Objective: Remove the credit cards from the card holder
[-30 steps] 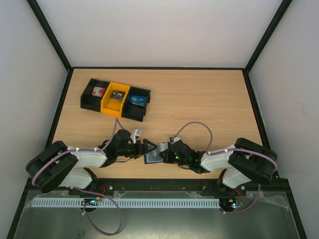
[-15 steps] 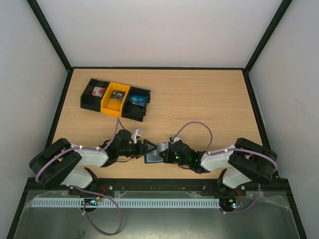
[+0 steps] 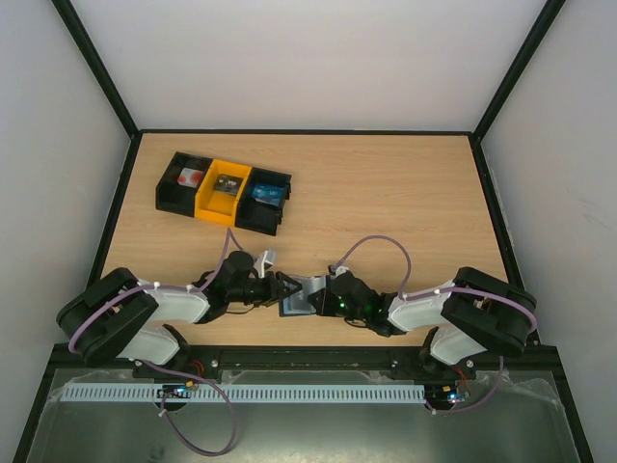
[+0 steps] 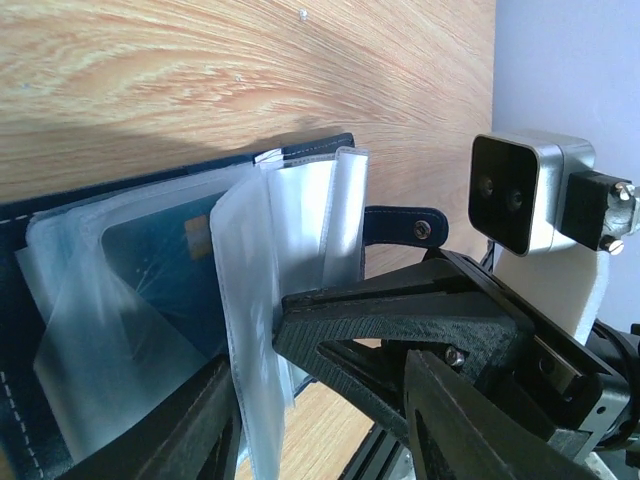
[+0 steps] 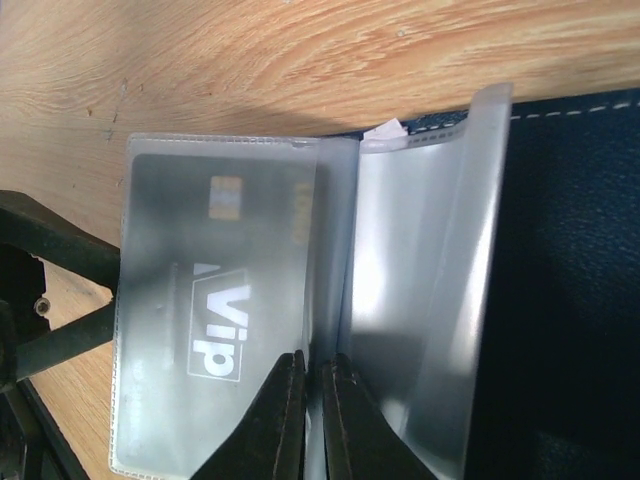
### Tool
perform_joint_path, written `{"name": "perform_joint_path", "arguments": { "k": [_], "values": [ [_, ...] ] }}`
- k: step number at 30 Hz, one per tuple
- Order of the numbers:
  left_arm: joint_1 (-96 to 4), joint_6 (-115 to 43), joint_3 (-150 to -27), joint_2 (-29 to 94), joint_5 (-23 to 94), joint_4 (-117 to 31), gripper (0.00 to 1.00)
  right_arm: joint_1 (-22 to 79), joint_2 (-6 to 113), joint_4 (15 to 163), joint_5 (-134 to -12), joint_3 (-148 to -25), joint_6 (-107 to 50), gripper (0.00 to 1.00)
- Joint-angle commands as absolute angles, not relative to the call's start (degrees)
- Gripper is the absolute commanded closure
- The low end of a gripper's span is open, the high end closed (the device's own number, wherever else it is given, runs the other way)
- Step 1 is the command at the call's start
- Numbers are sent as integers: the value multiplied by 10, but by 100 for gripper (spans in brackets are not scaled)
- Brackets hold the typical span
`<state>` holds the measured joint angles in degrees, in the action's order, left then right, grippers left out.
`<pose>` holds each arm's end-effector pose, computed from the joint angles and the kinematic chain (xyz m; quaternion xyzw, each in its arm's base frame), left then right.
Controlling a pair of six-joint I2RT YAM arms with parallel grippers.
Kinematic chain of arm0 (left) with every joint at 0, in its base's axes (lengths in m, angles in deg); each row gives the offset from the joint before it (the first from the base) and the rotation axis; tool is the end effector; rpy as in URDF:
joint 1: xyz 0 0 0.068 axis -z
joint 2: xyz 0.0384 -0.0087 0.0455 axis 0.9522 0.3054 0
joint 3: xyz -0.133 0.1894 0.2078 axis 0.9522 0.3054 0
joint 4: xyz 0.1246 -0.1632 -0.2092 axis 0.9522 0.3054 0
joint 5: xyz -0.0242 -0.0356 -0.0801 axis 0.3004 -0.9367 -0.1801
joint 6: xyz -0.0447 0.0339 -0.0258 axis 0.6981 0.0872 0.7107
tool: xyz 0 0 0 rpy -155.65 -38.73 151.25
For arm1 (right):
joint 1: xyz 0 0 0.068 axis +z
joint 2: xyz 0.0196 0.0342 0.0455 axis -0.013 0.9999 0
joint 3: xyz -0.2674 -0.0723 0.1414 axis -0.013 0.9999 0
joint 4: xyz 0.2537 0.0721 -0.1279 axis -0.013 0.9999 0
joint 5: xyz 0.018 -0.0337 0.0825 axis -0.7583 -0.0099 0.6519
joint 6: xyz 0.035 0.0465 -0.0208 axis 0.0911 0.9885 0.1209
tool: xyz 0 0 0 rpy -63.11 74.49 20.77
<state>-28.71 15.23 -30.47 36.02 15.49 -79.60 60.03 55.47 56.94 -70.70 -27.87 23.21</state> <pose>0.1581 -0.1805 0.1335 -0.0140 0.8337 -0.5342 0.1391 0.1143 0.2211 0.1141 -0.0600 0.8834 0.4346 0.1649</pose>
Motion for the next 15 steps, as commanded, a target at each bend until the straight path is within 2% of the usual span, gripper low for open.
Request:
{"name": "perform_joint_path", "arguments": {
  "k": [1,6,10,15],
  "values": [
    [-283,141,-314,367,158,-803,56,601,545,581,-729,-277,226,93],
    [-283,137,-319,375,163,-795,70,601,513,618,-742,-283,216,90],
    [-283,131,-321,377,168,-784,76,601,479,663,-755,-288,204,88],
    [-283,120,-331,381,168,-769,88,601,439,716,-785,-288,188,87]
  ]
}}
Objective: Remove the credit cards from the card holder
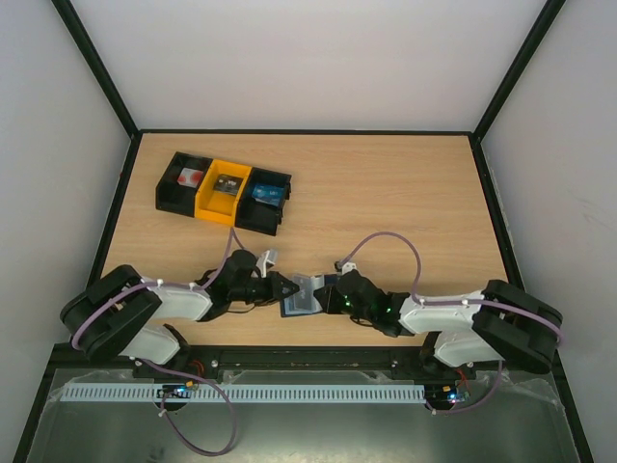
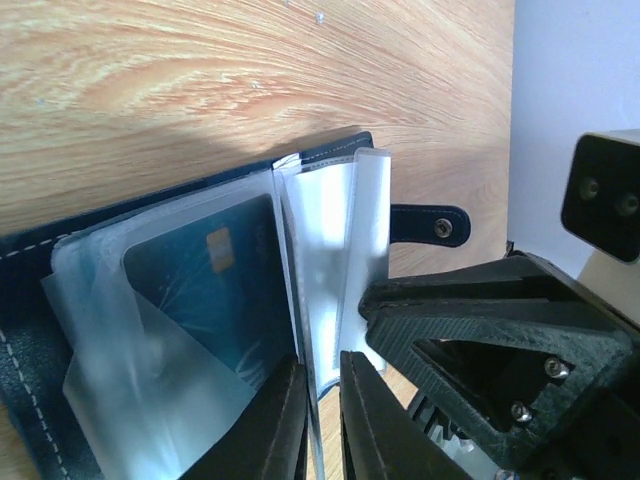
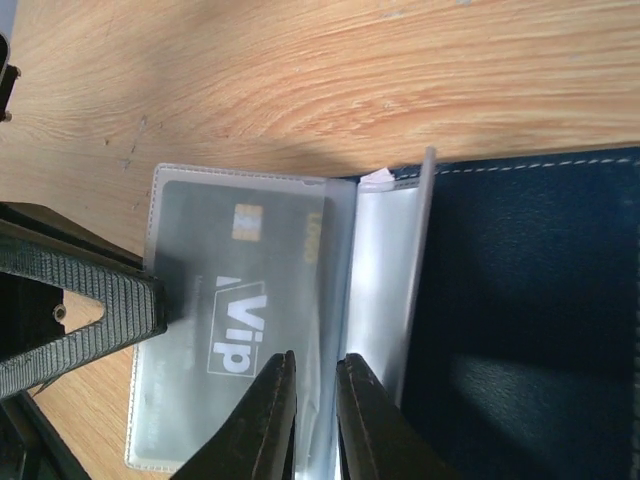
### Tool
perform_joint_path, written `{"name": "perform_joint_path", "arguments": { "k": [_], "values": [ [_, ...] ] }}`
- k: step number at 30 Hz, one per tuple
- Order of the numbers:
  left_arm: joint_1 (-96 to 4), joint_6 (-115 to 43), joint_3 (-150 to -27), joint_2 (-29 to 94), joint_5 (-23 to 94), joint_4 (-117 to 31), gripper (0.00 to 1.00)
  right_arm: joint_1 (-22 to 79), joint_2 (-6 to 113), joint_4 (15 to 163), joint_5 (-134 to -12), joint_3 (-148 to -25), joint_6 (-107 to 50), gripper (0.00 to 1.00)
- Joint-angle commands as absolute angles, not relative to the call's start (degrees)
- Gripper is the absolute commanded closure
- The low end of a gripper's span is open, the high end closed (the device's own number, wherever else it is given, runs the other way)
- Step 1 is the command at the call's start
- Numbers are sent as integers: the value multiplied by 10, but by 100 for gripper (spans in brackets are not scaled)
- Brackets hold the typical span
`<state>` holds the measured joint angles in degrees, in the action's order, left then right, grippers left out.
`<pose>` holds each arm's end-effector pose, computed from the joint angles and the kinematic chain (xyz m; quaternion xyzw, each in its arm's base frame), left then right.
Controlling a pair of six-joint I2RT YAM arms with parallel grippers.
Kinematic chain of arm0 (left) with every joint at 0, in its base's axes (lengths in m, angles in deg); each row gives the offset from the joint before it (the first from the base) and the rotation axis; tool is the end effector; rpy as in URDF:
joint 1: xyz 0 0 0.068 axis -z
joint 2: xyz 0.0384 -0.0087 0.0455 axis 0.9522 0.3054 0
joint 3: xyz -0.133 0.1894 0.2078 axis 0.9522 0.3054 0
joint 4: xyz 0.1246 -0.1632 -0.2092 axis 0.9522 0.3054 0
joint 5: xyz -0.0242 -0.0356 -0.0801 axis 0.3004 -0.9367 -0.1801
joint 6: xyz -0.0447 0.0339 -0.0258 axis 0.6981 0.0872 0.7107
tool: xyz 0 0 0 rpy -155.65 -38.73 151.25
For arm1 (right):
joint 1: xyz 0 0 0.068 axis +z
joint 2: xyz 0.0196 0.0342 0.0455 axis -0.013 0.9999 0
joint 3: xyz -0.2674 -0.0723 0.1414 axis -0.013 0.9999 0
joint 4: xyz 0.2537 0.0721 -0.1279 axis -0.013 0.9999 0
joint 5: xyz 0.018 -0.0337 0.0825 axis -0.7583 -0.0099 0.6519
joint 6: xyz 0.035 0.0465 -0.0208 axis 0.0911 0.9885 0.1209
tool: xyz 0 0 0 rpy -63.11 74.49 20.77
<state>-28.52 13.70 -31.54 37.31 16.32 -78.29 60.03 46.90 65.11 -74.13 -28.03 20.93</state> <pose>0.1613 -0.1838 0.1312 -0.0091 0.8410 -0.5218 0.1426 0.1117 0.2107 0.1341 -0.0641 0.8823 0.4218 0.1990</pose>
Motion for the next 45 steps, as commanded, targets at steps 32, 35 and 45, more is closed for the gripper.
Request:
{"name": "perform_joint_path", "arguments": {
  "k": [32,35,45],
  "values": [
    [-323,40,-390,379,145,-641,75,602,453,693,-792,-249,188,88],
    [-321,53,-388,380,135,-660,71,601,446,694,-795,-247,188,88],
    [-300,104,-389,380,115,-731,65,602,383,727,-822,-246,192,88]
  ]
}}
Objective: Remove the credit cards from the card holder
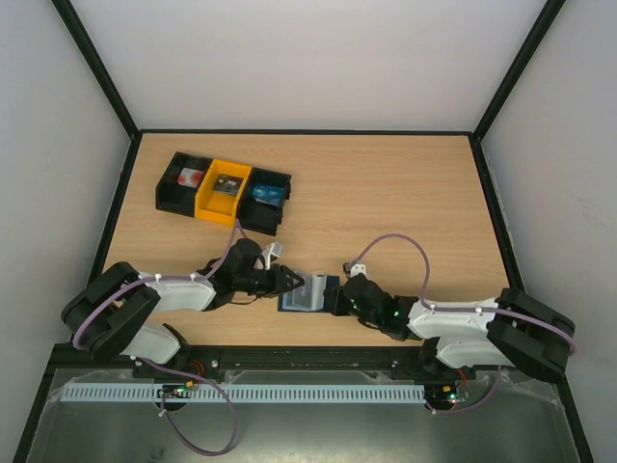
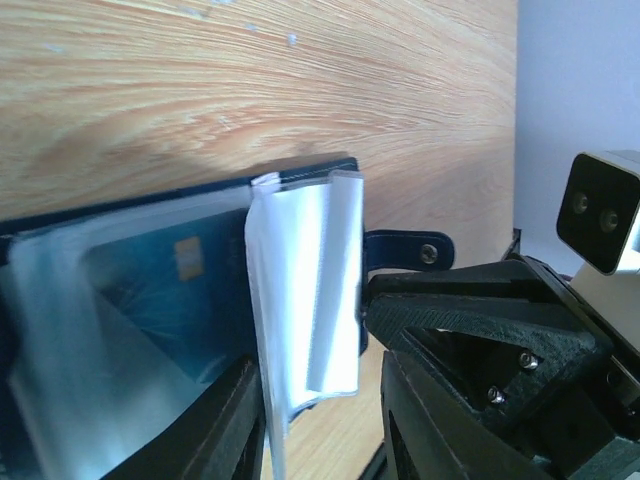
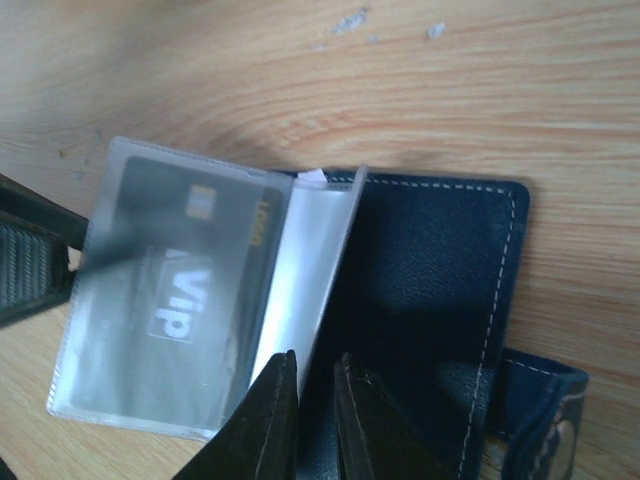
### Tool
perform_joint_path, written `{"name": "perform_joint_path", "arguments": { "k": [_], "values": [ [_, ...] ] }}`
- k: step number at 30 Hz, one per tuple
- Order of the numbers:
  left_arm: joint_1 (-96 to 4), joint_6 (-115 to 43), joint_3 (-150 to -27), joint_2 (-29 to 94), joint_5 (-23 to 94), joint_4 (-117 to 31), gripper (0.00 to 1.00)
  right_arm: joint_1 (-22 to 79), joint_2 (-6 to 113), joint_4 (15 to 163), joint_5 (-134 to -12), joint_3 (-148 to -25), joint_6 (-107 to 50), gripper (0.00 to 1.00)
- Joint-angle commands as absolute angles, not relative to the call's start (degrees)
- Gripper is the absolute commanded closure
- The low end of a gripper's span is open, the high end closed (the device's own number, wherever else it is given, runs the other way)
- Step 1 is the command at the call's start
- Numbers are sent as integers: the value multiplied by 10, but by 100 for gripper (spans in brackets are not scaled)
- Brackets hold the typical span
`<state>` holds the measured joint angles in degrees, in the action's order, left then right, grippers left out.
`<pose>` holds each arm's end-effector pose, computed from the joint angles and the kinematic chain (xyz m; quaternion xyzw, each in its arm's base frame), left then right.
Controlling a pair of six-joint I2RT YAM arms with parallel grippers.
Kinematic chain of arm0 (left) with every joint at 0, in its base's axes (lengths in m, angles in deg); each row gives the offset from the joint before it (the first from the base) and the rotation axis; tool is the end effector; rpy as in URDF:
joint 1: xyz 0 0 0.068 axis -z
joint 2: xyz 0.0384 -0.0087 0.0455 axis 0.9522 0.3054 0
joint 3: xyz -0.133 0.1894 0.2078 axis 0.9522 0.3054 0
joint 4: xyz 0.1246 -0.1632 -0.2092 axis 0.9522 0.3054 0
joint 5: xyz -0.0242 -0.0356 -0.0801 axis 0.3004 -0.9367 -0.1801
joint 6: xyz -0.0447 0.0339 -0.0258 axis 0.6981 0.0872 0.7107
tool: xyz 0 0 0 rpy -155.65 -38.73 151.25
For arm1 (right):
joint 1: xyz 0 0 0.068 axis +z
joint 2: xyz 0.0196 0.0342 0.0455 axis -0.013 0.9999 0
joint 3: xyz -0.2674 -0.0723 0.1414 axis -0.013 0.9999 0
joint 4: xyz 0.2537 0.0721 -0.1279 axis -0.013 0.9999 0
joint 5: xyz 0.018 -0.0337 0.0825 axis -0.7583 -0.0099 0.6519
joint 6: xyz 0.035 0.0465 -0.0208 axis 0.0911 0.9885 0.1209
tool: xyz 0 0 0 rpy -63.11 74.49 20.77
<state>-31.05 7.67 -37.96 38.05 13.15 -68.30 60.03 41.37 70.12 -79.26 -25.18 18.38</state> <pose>0.1830 -0.1915 0.1430 0.0202 0.8536 -0.5021 0.1370 0.1050 0.1902 0.1305 -0.0634 0.8926 0.3812 0.2321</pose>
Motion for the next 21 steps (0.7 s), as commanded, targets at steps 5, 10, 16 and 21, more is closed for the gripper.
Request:
{"name": "perform_joint_path", "arguments": {
  "k": [5,10,16,21],
  "values": [
    [-278,129,-397,396,114,-772,62,601,332,759,-844,-246,195,88],
    [-257,134,-413,421,119,-784,61,601,275,792,-870,-243,195,88],
    [-248,144,-421,449,115,-815,61,602,223,821,-888,-233,199,88],
    [-246,138,-421,454,121,-812,60,601,199,830,-894,-229,206,88]
  ]
}}
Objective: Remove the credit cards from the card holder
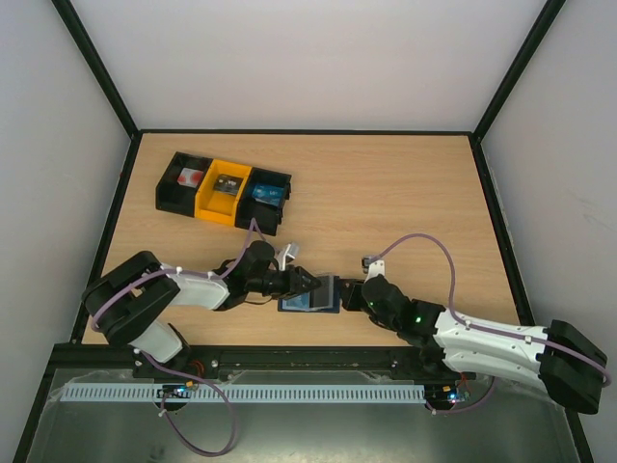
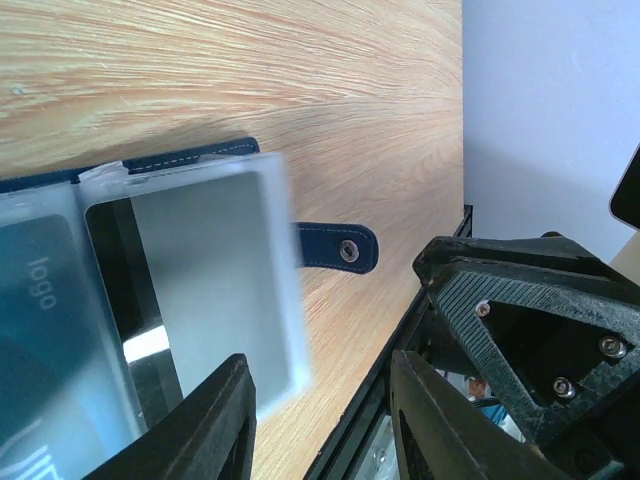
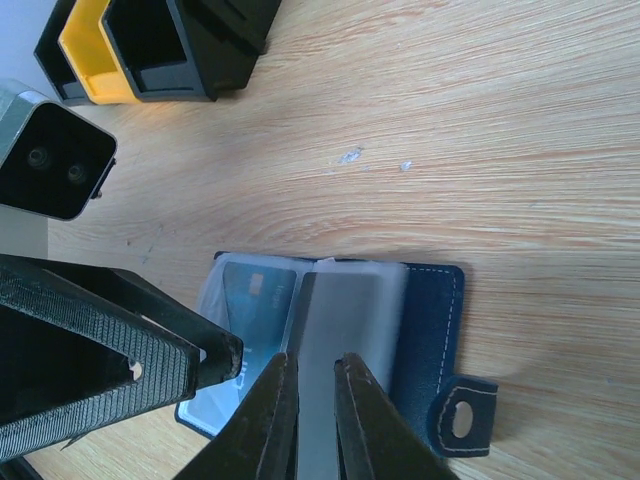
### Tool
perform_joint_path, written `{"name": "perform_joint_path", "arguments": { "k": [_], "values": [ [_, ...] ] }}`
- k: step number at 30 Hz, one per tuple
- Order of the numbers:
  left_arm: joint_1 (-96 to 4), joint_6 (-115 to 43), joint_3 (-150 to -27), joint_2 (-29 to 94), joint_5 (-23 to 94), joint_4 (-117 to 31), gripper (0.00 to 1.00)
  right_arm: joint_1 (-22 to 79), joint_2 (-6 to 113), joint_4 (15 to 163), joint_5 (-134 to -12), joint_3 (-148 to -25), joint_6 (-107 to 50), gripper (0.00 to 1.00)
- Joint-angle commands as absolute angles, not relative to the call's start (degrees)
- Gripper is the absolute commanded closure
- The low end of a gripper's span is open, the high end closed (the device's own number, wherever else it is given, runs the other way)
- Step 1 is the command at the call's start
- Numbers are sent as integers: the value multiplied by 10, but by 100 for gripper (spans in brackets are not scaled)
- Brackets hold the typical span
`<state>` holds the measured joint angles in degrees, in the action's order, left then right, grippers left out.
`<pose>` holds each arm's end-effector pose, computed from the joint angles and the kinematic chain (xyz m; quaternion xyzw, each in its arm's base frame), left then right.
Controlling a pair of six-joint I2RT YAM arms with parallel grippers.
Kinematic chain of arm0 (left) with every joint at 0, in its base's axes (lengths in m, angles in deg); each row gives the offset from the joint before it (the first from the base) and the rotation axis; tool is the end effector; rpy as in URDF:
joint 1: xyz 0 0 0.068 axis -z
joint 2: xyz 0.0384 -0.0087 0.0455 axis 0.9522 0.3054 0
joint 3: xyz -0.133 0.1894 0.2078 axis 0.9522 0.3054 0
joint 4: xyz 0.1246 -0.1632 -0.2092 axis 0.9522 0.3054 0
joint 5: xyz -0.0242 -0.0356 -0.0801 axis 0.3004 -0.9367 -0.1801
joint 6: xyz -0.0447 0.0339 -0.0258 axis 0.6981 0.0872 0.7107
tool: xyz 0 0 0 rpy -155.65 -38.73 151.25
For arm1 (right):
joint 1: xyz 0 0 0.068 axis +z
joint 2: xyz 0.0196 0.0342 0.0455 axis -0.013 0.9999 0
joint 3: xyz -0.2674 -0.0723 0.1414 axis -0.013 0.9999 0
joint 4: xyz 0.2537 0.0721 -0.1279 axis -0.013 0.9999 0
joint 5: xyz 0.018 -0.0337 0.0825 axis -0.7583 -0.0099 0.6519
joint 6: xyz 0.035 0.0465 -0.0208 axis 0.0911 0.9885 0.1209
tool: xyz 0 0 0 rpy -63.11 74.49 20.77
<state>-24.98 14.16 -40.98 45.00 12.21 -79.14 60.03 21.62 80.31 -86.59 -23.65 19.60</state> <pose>0.1803 -0.2308 0.1459 0.0389 0.8248 -0.5531 0.1107 0.0954 0.1609 0.1666 -0.0204 0.8605 0.4055 0.3075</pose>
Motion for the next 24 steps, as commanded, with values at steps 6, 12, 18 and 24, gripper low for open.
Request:
{"name": "perform_joint_path", "arguments": {
  "k": [6,12,18,24],
  "values": [
    [-247,118,-422,442,138,-778,59,601,200,828,-887,-236,205,88],
    [-254,97,-416,425,166,-739,56,601,229,812,-857,-253,205,87],
    [-264,94,-400,430,164,-753,53,601,276,795,-822,-280,199,87],
    [-271,106,-381,451,145,-801,51,601,326,765,-799,-285,200,87]
  ]
}}
